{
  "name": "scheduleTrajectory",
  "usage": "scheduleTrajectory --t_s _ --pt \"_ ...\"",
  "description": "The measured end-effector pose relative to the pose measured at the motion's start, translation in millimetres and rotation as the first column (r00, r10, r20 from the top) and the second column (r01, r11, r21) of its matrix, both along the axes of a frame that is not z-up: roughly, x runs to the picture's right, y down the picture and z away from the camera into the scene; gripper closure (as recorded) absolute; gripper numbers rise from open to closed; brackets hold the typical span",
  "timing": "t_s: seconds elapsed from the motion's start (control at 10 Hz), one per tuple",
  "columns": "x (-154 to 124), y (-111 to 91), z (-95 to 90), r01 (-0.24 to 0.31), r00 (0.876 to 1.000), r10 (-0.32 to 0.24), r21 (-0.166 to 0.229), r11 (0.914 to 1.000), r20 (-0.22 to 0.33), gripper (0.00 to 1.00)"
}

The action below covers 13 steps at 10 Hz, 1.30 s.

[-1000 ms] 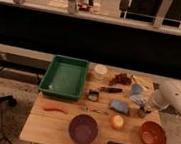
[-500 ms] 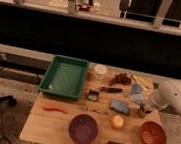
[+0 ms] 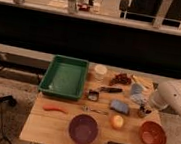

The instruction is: Place towel in metal cup

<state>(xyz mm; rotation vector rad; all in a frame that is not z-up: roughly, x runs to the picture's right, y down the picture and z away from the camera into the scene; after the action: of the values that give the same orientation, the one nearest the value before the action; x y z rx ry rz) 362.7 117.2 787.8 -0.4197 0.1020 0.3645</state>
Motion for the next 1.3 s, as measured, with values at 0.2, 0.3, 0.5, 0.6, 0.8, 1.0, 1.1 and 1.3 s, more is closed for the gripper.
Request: scheduleTrajectory --t_s 0.2,0.3,0.5,0.6,0.8,1.0,1.1,1.3 --pt "-3.3 0.5 -1.9 0.008 1.0 -0.009 -0.004 1.0 -0.01 0.47" --pt "-4.5 0.7 -2.4 0.011 1.0 -0.012 -0.006 0.9999 -0.012 0.4" --pt "-5.0 1.6 -4.2 0.013 1.0 -0.013 -0.009 0.9999 -0.021 0.22" --pt "-5.1 1.2 -4.1 0.013 1.0 -0.014 -0.009 0.9999 -0.027 0.2" --pt "-2.6 2.6 -1.1 0.009 0.999 -0.009 -0.013 0.9999 -0.043 0.2" --pt "1.2 4.4 2.9 -0.001 0.998 -0.001 -0.02 0.9998 -0.064 0.2" --pt "1.5 4.2 4.2 -0.006 0.998 0.005 -0.022 0.9997 -0.07 0.2" --pt "1.4 3.6 6.8 -0.019 0.997 0.017 -0.027 0.9994 -0.074 0.2"
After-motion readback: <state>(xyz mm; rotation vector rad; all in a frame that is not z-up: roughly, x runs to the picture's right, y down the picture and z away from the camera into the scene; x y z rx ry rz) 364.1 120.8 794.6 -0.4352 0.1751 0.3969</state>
